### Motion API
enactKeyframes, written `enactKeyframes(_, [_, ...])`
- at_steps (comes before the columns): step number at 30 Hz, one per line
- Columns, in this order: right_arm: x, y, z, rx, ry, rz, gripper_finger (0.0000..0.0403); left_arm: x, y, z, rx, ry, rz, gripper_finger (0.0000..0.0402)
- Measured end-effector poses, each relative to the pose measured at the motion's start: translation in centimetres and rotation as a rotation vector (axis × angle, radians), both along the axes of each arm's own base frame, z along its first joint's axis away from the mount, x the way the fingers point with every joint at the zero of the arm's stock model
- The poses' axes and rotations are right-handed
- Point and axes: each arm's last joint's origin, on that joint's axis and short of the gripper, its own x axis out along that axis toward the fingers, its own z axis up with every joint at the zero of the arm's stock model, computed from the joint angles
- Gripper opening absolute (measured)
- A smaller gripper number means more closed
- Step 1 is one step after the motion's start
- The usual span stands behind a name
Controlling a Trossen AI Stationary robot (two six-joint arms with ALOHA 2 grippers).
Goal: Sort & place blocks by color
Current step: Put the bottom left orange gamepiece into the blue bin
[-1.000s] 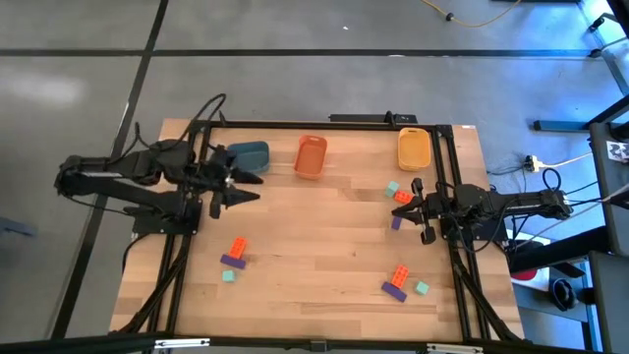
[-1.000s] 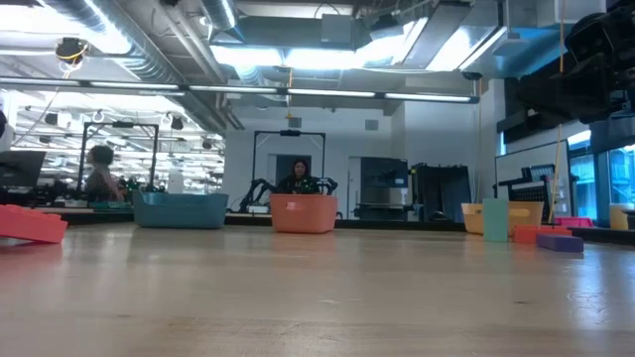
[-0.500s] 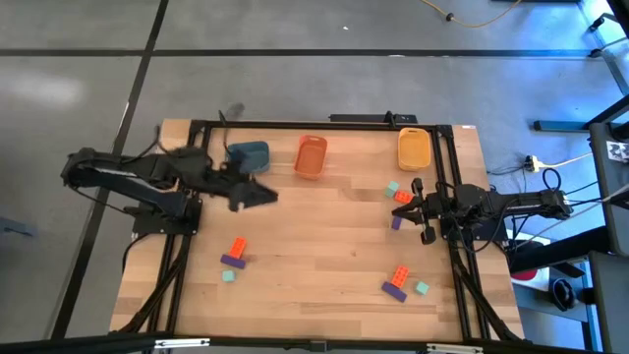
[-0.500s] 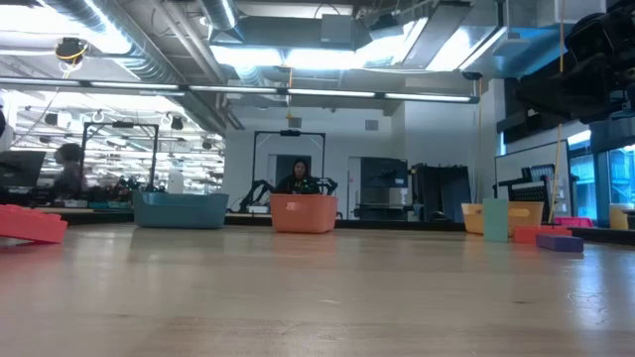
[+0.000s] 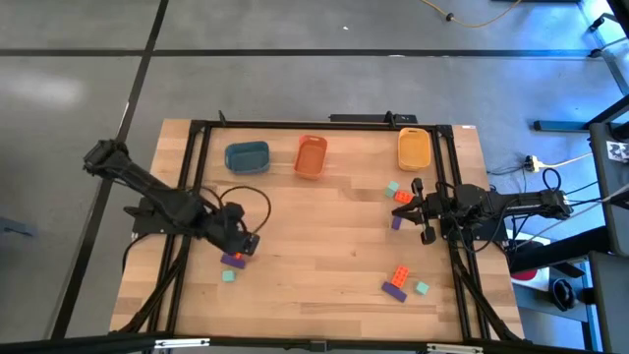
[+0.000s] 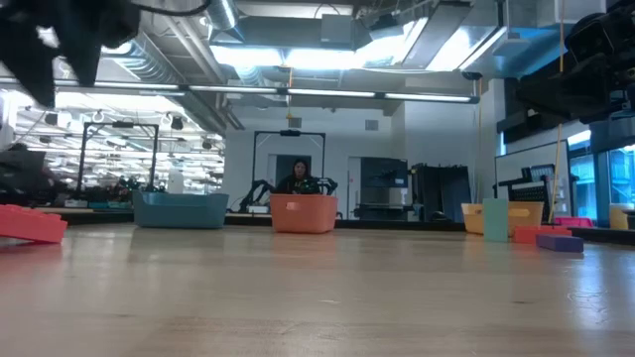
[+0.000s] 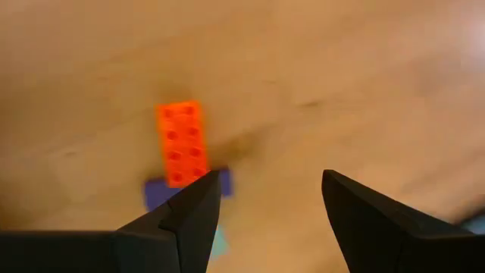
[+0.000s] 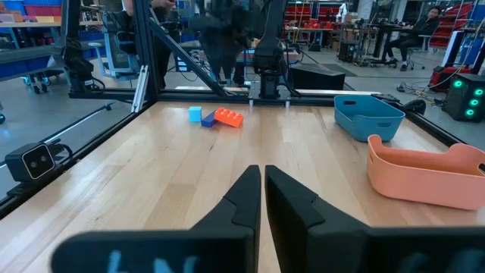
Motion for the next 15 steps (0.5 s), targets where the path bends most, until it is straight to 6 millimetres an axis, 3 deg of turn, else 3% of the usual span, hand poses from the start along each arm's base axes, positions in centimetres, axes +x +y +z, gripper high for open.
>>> enactKeyframes(7, [0.0, 0.0, 0.0, 0.000, 0.000, 0.000, 0.0026, 1.2, -0.2, -2.5, 0.071, 0.142, 0.010, 0.0223])
enactKeyframes(15, [0.0, 0.0, 0.0, 0.000, 0.000, 0.000, 0.0026, 2.0, -0.3, -4.0, 0.108, 0.218, -0.021, 0.0222])
